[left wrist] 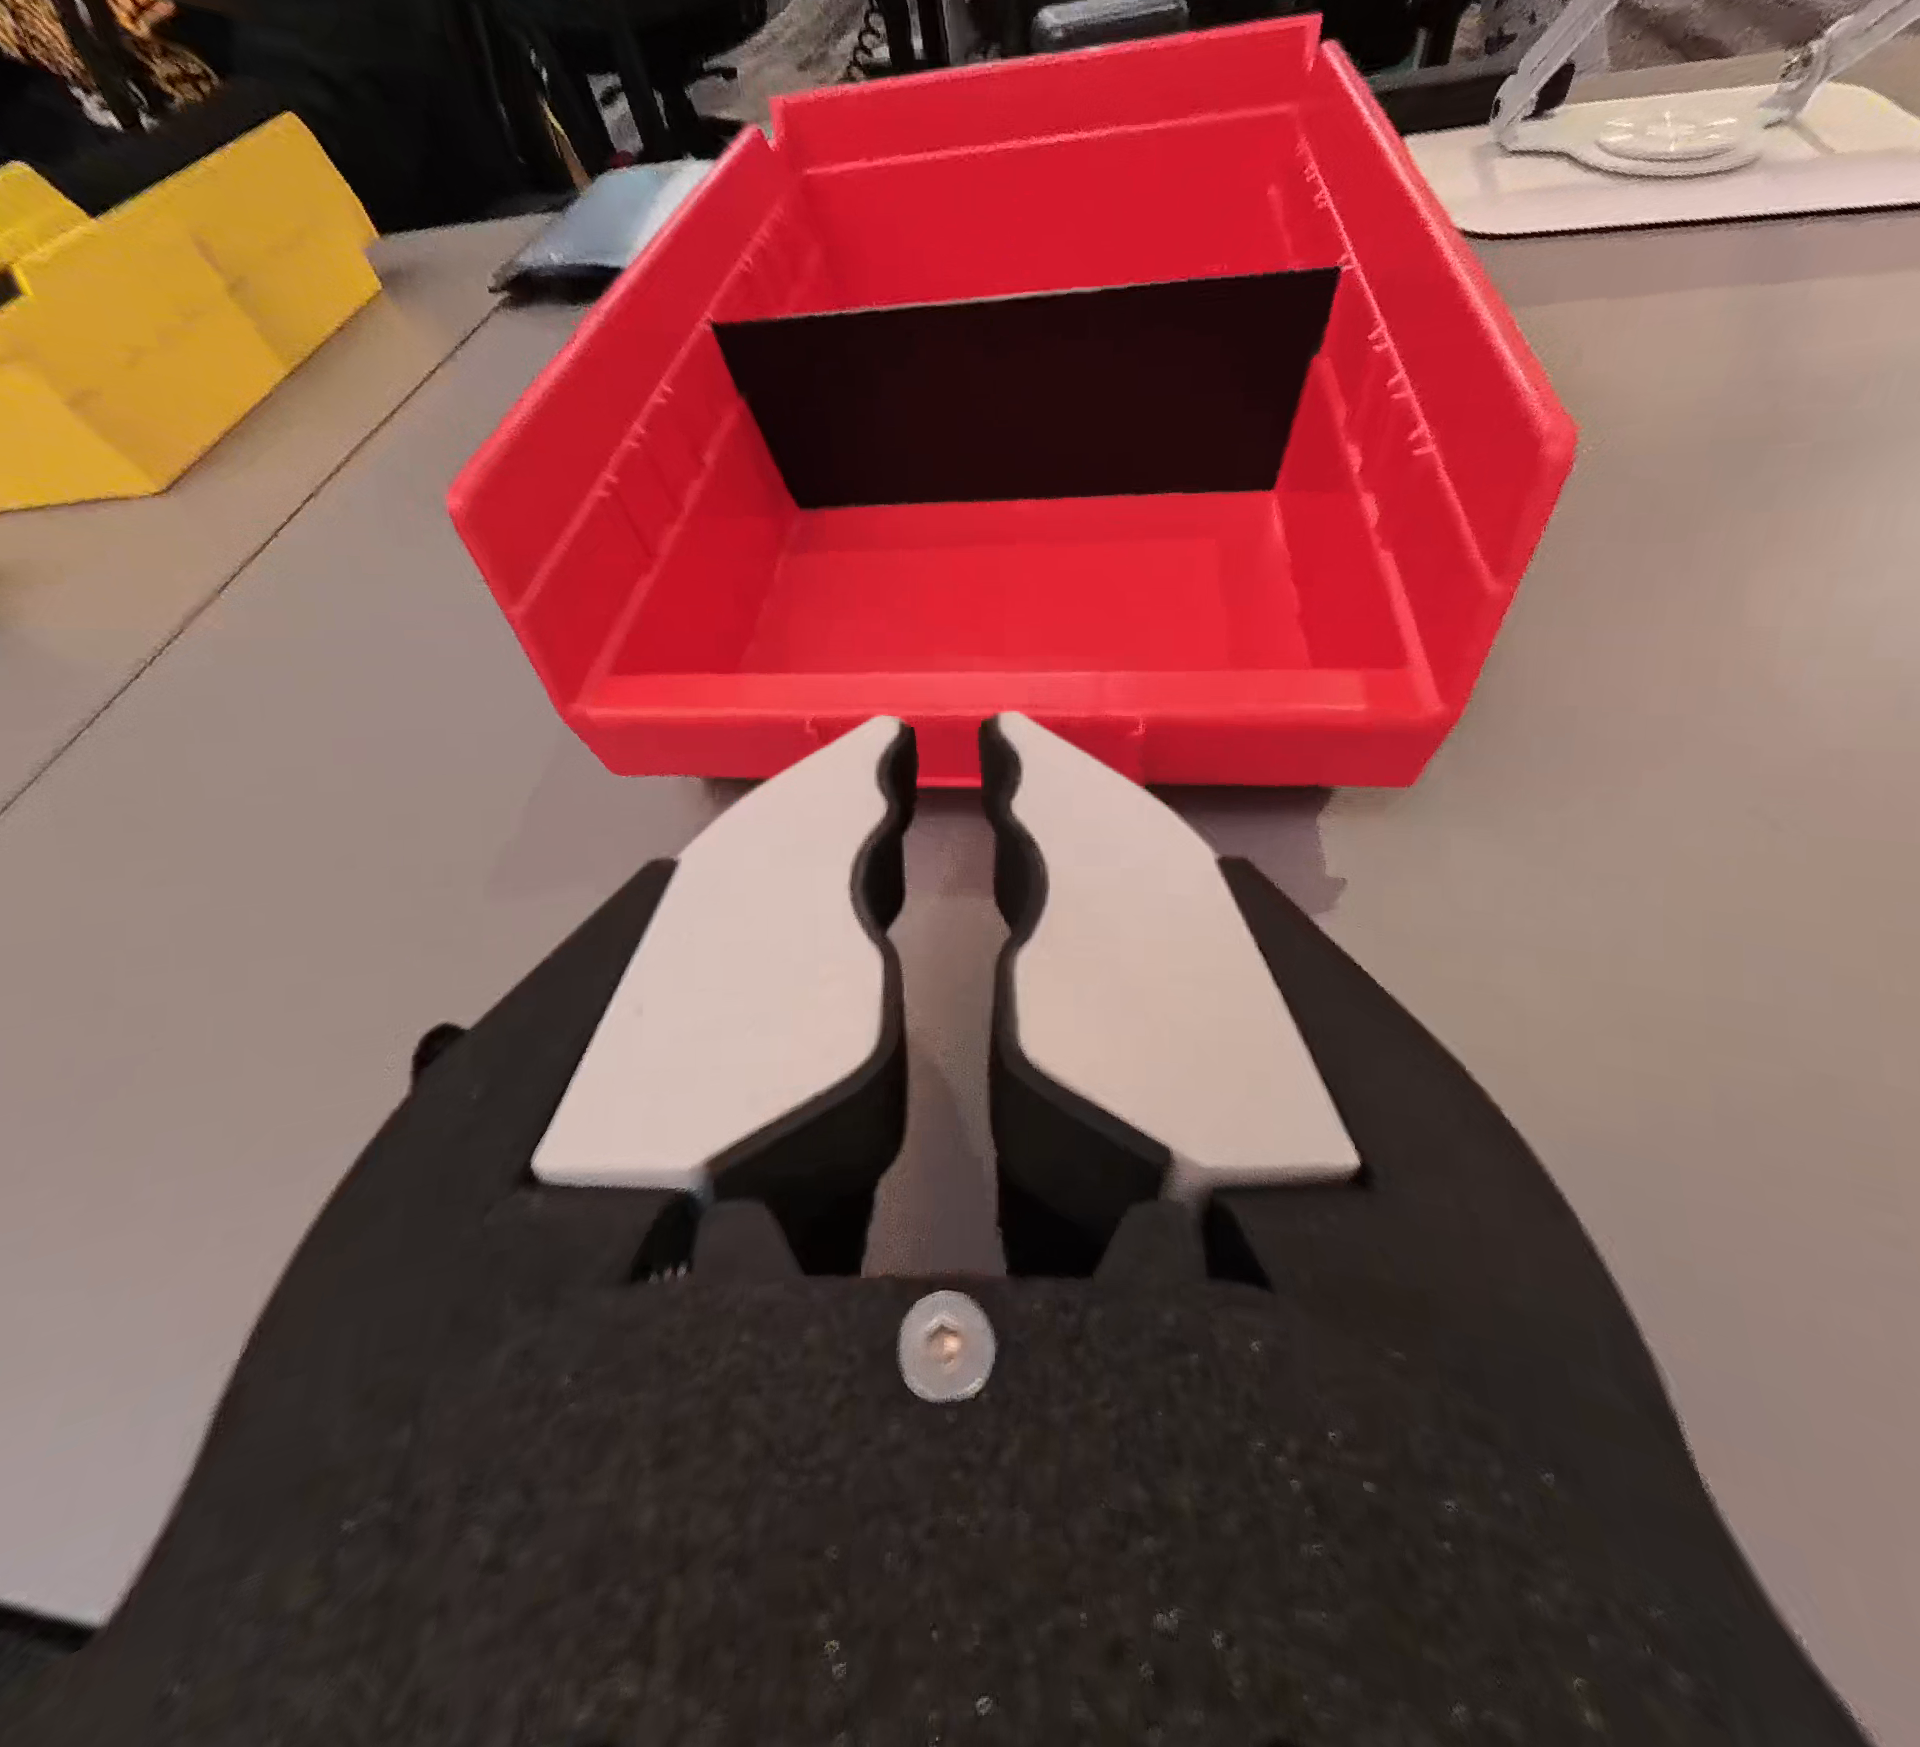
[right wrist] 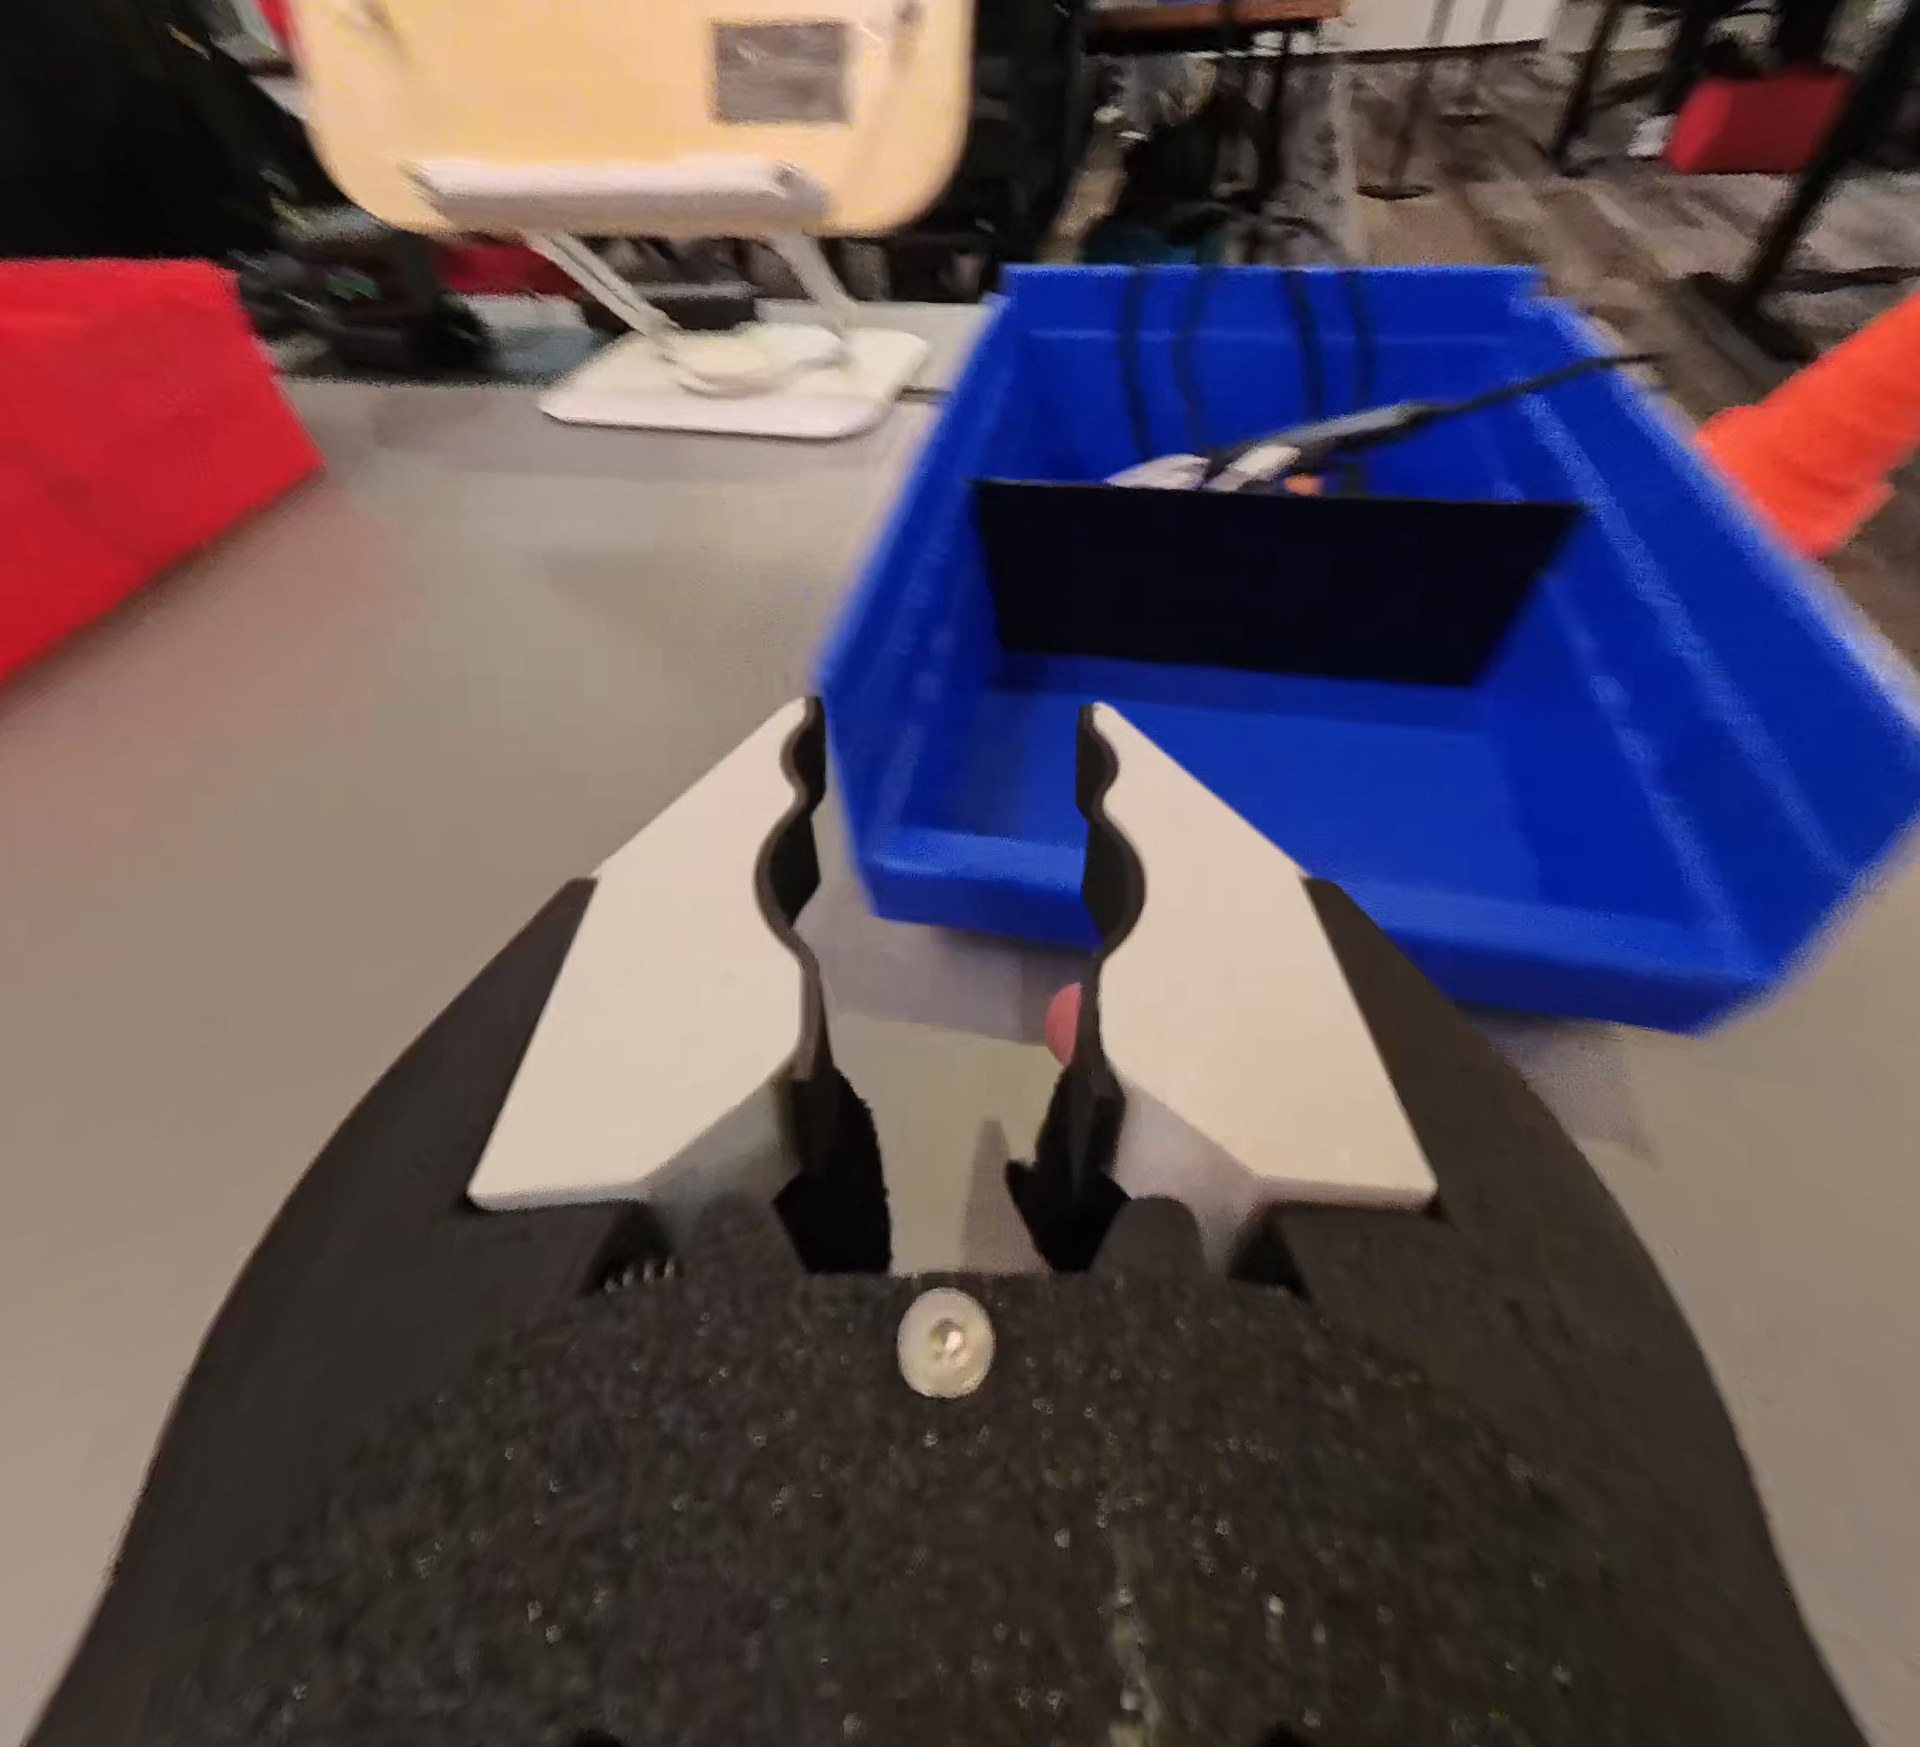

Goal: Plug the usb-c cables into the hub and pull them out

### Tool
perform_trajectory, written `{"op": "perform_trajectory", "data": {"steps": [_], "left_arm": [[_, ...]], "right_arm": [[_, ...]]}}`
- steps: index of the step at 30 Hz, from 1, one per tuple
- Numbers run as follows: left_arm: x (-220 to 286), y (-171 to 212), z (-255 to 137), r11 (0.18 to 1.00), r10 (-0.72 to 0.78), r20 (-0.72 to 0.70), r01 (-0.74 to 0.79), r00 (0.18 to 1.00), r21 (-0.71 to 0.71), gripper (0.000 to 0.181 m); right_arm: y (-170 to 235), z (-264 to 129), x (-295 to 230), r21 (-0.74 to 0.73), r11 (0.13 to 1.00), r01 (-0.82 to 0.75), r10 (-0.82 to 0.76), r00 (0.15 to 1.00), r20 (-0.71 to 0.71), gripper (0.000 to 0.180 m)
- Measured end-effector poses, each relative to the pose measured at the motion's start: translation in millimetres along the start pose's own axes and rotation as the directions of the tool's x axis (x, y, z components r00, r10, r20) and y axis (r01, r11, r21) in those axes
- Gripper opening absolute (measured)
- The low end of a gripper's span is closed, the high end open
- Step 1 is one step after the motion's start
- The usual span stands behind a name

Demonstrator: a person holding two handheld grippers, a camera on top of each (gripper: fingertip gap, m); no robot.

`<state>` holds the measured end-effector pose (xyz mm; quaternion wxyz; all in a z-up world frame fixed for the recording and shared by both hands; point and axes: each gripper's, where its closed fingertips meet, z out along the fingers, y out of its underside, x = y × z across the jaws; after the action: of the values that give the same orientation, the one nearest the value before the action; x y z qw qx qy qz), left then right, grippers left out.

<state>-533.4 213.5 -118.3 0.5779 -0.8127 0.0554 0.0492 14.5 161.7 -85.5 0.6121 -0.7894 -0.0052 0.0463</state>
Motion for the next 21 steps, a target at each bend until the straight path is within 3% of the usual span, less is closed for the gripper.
{"op": "perform_trajectory", "data": {"steps": [3,9,12,16,21], "left_arm": [[5.8,7.9,-8.7,0.999,-0.038,-0.054,0.036,0.998,-0.036,0.026],[8.6,29.8,-23.1,0.99,-0.012,-0.071,0.002,0.997,-0.139,0.027],[29.5,31.3,-31.5,0.988,-0.058,-0.146,0.035,0.988,-0.153,0.034],[76.5,18.7,-42.4,0.995,-0.034,-0.249,0.008,0.968,-0.103,0.052],[169.6,-8.2,-69.7,0.999,0.03,-0.434,-0.019,0.9,0.029,0.064]], "right_arm": [[6.2,30.3,-34.2,-0.055,0.998,-0.037,0.041,0.997,0.065,0.054],[17.1,61.2,-51.8,-0.136,0.987,0.084,-0.083,0.996,0.008,0.052],[19.4,56.5,-63.7,-0.139,0.984,0.108,-0.102,0.994,0.051,0.051],[26.3,39.6,-103.8,-0.152,0.981,0.122,-0.088,0.973,0.214,0.049],[31.7,-3.6,-160.2,-0.144,0.983,0.11,-0.043,0.913,0.406,0.048]]}}
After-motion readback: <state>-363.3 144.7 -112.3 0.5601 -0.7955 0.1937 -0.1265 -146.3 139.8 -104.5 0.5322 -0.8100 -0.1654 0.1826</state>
